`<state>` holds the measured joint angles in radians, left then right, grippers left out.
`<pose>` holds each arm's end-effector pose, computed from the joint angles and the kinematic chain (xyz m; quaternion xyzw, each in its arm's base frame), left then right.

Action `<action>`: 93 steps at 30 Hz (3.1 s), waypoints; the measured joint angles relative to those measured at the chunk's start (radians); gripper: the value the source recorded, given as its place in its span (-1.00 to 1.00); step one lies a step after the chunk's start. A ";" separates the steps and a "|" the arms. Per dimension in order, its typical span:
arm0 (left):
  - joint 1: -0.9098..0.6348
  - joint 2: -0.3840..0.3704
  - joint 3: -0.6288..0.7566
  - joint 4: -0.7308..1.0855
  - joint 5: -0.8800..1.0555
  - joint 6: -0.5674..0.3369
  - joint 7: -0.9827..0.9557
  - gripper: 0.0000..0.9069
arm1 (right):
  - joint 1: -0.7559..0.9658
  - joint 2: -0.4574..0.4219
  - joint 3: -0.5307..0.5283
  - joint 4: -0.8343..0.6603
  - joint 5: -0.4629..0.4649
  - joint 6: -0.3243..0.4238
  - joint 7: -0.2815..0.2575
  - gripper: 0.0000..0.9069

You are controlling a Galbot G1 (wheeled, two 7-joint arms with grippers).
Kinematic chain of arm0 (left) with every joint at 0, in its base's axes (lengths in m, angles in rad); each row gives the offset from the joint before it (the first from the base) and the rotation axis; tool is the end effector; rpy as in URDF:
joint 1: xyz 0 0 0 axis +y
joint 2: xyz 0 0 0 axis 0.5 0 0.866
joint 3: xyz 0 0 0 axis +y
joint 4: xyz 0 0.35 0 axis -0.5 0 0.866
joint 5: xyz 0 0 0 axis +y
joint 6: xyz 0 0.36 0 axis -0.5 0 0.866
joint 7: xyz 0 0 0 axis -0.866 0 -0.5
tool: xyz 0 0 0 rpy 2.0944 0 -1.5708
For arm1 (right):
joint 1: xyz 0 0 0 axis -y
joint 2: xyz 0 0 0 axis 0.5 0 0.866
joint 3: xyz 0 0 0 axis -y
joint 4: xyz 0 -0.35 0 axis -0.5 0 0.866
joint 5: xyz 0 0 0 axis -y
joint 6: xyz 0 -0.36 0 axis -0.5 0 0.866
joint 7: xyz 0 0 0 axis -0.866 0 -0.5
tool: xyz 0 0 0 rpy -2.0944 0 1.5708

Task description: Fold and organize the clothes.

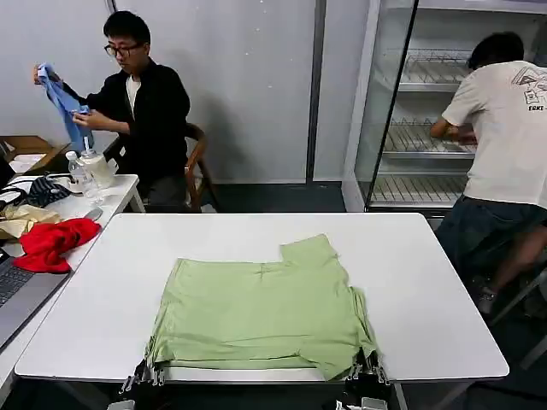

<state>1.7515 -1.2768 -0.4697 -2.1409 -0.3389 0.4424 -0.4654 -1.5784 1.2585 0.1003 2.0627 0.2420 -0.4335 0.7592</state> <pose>0.1311 0.0295 -0.3131 0.1138 -0.9453 -0.0274 0.3044 0.1424 0.0687 -0.3288 -0.1000 -0.9522 0.0780 0.2779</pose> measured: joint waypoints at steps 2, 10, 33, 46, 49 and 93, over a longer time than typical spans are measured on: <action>-0.002 0.000 -0.001 -0.001 -0.003 0.002 0.000 1.00 | 0.004 0.002 0.001 0.000 0.000 0.000 0.001 1.00; -0.012 0.002 -0.010 -0.010 -0.022 0.006 0.001 1.00 | 0.016 0.008 0.006 0.009 -0.009 -0.001 0.002 1.00; -0.015 -0.001 -0.095 -0.146 -0.087 -0.009 0.008 1.00 | 0.040 0.002 0.040 0.195 -0.163 0.001 -0.001 1.00; -0.092 0.032 -0.104 -0.116 -0.114 0.003 0.018 1.00 | 0.145 -0.021 0.077 0.150 -0.140 -0.013 -0.053 1.00; -0.114 0.043 -0.105 -0.110 -0.121 0.008 0.019 1.00 | 0.187 -0.021 0.080 0.128 -0.126 -0.024 -0.061 1.00; -0.770 0.121 0.114 0.496 -0.228 0.096 0.107 1.00 | 0.893 0.023 -0.001 -0.622 0.203 -0.109 -0.338 1.00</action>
<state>0.9813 -1.1556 -0.3559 -1.6451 -0.5666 0.5382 -0.3586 -0.6852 1.2817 0.0996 1.4409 0.4450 -0.5430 0.4212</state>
